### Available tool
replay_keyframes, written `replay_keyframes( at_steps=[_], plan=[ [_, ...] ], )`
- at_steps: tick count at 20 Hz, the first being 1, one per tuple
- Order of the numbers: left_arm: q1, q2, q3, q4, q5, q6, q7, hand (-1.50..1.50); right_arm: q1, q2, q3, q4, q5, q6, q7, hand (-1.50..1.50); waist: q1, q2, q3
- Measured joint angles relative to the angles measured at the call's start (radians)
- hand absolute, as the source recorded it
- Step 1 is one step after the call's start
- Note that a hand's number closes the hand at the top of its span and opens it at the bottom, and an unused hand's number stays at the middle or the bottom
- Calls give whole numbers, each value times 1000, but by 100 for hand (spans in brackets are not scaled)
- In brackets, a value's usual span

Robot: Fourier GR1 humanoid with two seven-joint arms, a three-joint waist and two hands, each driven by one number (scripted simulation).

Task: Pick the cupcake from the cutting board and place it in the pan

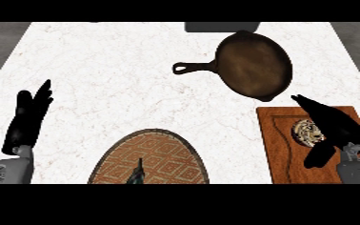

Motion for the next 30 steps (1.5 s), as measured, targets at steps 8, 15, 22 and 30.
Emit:
replay_keyframes(
  at_steps=[8, 15, 22, 30],
  plan=[
    [0, -4, 22, 9, -15, -12, -16, 0, -9, -11, 15, 48, 126, -92, -112, 150, 0, 0, 0],
    [14, -5, 37, -16, -16, -24, 2, 0, 28, 62, -33, 13, 187, -131, 2, 150, -9, -5, -3],
    [46, 2, 62, -24, -8, -14, 10, 0, 211, 293, -107, -153, 270, -264, 434, 150, -58, -20, -9],
    [40, -15, 42, -26, -21, -12, -3, 0, 313, 396, 71, -533, 586, -382, 648, 150, -33, -11, -4]
  ],
)
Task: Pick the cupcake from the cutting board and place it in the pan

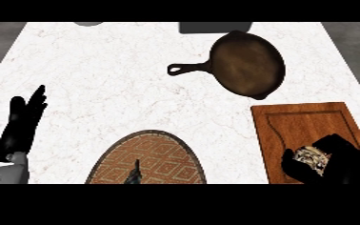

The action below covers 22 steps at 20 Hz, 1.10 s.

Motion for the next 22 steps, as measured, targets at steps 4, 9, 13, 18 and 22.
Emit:
replay_keyframes(
  at_steps=[4, 9, 13, 18, 22],
  plan=[
    [-6, -5, -10, -6, -7, -2, 4, 0, -36, 37, 128, -112, 178, -1, 40, 150, 18, 4, 1],
    [-25, 3, 1, 9, -2, -20, 0, 0, -187, 70, 160, -91, 250, 19, 66, 150, 31, 10, 3],
    [-54, 2, 4, 26, -7, -21, 7, 0, -321, 78, 84, 17, 202, -12, 69, 150, 37, 12, 4],
    [-48, -12, -6, 11, -16, -15, 9, 0, -487, 79, -74, 194, 107, -93, 46, 150, 42, 14, 5],
    [-37, -13, -5, 0, -13, -23, 6, 0, -631, 72, -210, 394, 33, -198, 10, 150, 50, 17, 5]
  ],
)
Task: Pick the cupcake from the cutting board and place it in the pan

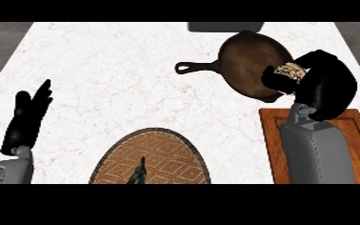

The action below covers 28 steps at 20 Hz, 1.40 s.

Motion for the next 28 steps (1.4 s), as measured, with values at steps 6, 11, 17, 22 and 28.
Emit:
replay_keyframes(
  at_steps=[6, 11, 17, 22, 28],
  plan=[
    [-25, -3, -1, 24, -7, 1, -9, 0, -153, -48, -156, 353, -109, -199, -98, 150, 3, 3, 0],
    [-26, -15, -11, 11, -15, 5, 0, 0, -249, -90, -249, 659, -205, -373, -222, 150, 9, 6, 1],
    [-60, -7, -8, 35, -15, -6, 0, 0, -357, -116, -347, 956, -331, -543, -396, 150, 28, 15, 2],
    [-84, -5, -11, 45, -17, -11, -1, 0, -409, -118, -436, 1098, -461, -624, -538, -150, 44, 23, 4],
    [-74, -12, -17, 40, -17, -15, -15, 0, -458, -143, -509, 1217, -564, -668, -702, -150, 58, 29, 5]
  ],
)
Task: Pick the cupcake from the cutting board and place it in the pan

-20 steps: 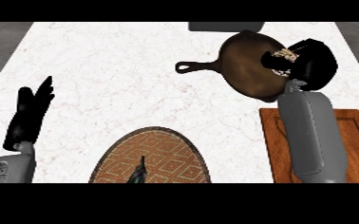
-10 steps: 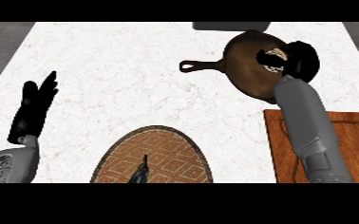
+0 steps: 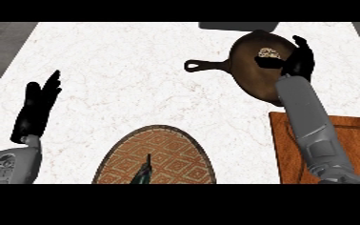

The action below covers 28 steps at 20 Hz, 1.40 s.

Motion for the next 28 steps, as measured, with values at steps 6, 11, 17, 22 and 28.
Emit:
replay_keyframes(
  at_steps=[6, 11, 17, 22, 28],
  plan=[
    [-8, -14, -11, -2, -6, 5, -4, 0, -20, 0, -68, 21, -90, -95, -170, -150, 6, 4, 1],
    [3, -5, -3, -15, 0, -2, 9, 0, -34, -4, -125, 11, -164, -184, -293, -150, 1, -2, 0],
    [20, 5, 20, 6, 1, 5, -3, 0, -29, -5, -172, 4, -242, -246, -367, -150, -35, -17, -3],
    [57, 10, 39, 0, 1, 12, -7, 0, 62, 10, -167, -118, -287, -247, -375, -150, -72, -34, -5],
    [115, 34, 74, -25, 23, -5, -2, 0, 255, 71, -107, -399, -304, -170, -322, -150, -113, -53, -7]
  ],
)
